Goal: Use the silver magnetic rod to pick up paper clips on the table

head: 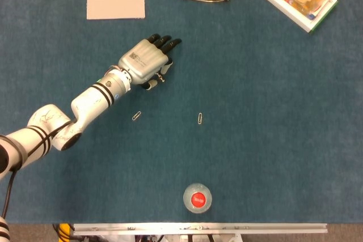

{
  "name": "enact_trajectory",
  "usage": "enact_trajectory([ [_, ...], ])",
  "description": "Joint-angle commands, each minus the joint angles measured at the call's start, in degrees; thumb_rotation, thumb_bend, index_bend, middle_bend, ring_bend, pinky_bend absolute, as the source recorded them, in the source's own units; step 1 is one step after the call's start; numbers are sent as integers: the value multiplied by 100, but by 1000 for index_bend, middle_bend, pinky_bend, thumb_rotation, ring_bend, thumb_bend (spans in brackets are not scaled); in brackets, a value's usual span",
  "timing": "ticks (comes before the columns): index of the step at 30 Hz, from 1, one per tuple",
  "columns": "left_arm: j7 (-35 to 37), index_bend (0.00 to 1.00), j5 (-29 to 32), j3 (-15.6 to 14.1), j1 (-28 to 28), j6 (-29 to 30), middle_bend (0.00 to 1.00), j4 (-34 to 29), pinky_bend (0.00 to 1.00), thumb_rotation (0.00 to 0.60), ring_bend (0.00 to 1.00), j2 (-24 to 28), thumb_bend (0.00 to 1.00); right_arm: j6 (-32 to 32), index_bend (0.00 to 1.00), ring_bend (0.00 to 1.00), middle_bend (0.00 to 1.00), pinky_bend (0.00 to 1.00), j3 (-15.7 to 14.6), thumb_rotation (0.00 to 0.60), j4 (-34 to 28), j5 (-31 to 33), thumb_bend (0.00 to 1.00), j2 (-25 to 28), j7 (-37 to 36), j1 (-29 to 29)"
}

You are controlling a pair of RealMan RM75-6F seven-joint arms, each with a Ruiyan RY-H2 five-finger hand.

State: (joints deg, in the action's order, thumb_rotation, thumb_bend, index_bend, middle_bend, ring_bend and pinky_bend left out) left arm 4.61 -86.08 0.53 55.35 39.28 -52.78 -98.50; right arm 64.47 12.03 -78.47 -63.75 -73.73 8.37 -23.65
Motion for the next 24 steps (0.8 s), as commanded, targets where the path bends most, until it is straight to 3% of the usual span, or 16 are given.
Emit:
enact_trajectory([
  [1, 7, 469, 3, 4, -2, 18, 0, -27, 98, 600, 0, 12, 271, -9, 231, 0, 85, 61, 3, 600, 7, -2, 0, -10, -4, -4],
  [24, -41, 489, 24, -28, -8, 7, 0, 12, 97, 600, 0, -40, 271, -62, 231, 0, 84, 61, 6, 600, 66, -6, 0, -62, -33, 1],
])
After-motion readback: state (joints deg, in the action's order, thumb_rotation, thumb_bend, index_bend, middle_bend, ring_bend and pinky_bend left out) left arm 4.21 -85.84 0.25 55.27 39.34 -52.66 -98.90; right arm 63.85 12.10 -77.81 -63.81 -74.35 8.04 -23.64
